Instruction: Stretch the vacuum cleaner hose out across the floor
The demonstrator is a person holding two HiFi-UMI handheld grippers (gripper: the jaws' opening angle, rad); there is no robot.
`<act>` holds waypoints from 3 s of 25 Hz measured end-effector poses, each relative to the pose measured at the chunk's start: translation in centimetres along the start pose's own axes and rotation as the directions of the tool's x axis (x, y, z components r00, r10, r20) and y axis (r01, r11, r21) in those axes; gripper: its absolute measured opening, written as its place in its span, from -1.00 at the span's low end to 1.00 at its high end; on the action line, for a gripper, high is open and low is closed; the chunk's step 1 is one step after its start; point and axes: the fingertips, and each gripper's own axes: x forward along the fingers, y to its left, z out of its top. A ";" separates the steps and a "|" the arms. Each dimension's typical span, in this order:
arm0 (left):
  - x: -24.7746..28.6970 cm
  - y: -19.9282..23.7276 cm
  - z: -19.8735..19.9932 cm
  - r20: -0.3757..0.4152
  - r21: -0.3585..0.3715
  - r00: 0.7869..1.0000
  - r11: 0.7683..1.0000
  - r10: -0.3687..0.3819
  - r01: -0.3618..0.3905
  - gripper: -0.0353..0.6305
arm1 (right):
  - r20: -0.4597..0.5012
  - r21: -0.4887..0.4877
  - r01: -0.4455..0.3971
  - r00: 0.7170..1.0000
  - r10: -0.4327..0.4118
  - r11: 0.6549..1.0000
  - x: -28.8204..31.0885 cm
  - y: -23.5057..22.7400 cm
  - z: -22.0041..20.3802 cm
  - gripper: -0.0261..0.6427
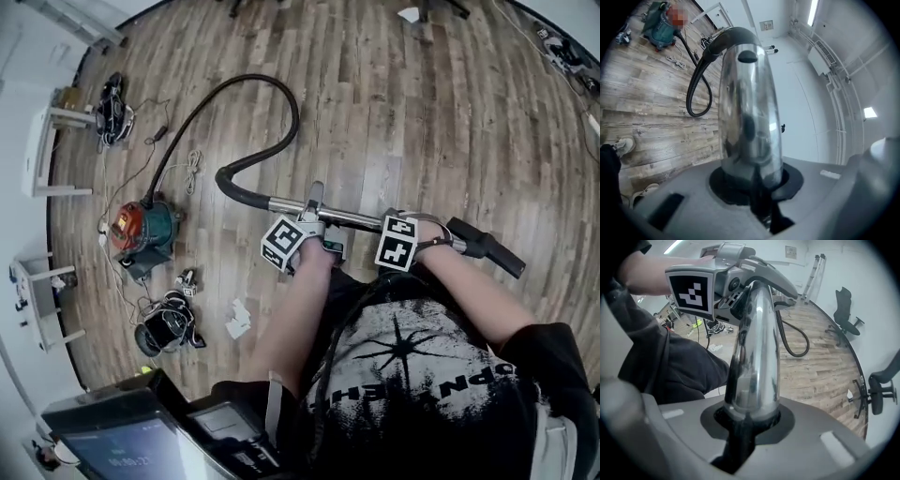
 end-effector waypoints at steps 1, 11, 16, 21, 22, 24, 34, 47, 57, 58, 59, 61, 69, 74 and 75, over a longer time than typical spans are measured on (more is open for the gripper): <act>-0.4 -0.2 -0.5 0.019 0.003 1.000 1.000 0.007 -0.007 -0.71 | 0.009 -0.017 -0.015 1.000 0.015 1.000 -0.3 0.3 -0.5 -0.70; -4.4 3.0 -3.4 0.138 -0.040 0.984 0.993 0.112 -0.107 -0.71 | -0.007 -0.135 -0.151 0.988 0.151 0.979 1.5 4.4 -3.4 -0.67; -7.0 1.6 -4.2 0.166 -0.022 0.982 0.996 0.086 -0.083 -0.72 | 0.000 -0.175 -0.124 0.992 0.126 0.977 0.4 6.5 -3.6 -0.66; -9.8 0.0 -6.1 0.201 0.017 0.979 1.000 0.021 -0.025 -0.72 | 0.041 -0.200 -0.064 0.996 0.074 0.978 -0.5 8.7 -4.9 -0.66; -10.7 -0.1 -6.8 0.204 0.023 0.979 1.000 0.011 -0.016 -0.72 | 0.045 -0.201 -0.051 0.997 0.062 0.978 -0.7 9.6 -5.4 -0.66; -12.6 -0.4 -8.3 0.205 0.025 0.979 1.000 -0.004 -0.001 -0.72 | 0.049 -0.199 -0.029 0.998 0.039 0.980 -1.2 11.6 -6.2 -0.66; -19.6 -1.7 -15.1 0.212 -0.018 0.974 0.996 -0.082 0.088 -0.72 | 0.000 -0.215 0.035 0.999 -0.036 0.976 -4.6 18.9 -11.3 -0.67; -19.3 -4.3 -24.6 0.279 -0.036 0.958 0.996 -0.064 0.077 -0.72 | -0.005 -0.296 -0.023 1.000 0.023 0.955 -8.4 19.1 -21.0 -0.67; -16.0 -7.4 -33.2 0.383 -0.026 0.923 0.999 -0.023 0.035 -0.72 | 0.033 -0.400 -0.078 0.994 0.100 0.913 -11.3 15.8 -30.0 -0.67; -16.0 -7.5 -34.0 0.386 -0.024 0.922 0.999 -0.011 0.022 -0.72 | 0.037 -0.401 -0.089 0.993 0.113 0.912 -11.4 16.1 -30.8 -0.67; -16.1 -7.6 -34.7 0.387 -0.021 0.922 1.000 0.000 0.008 -0.72 | 0.041 -0.401 -0.098 0.991 0.125 0.911 -11.5 16.3 -31.5 -0.67; -16.1 -7.6 -35.7 0.384 -0.011 0.923 1.000 0.022 -0.019 -0.72 | 0.050 -0.400 -0.109 0.989 0.141 0.910 -11.3 16.8 -32.3 -0.67; -17.9 -7.5 -38.6 0.411 -0.008 0.911 0.999 0.035 -0.034 -0.72 | 0.050 -0.427 -0.120 0.986 0.156 0.896 -11.5 18.8 -34.8 -0.66; -20.2 -6.6 -40.5 0.431 -0.039 0.902 0.999 0.038 -0.024 -0.72 | 0.025 -0.446 -0.120 0.989 0.146 0.887 -11.5 21.1 -36.2 -0.67; -20.8 -6.4 -41.0 0.431 -0.042 0.902 0.999 0.037 -0.021 -0.72 | 0.019 -0.445 -0.121 0.989 0.144 0.887 -11.5 21.7 -36.6 -0.66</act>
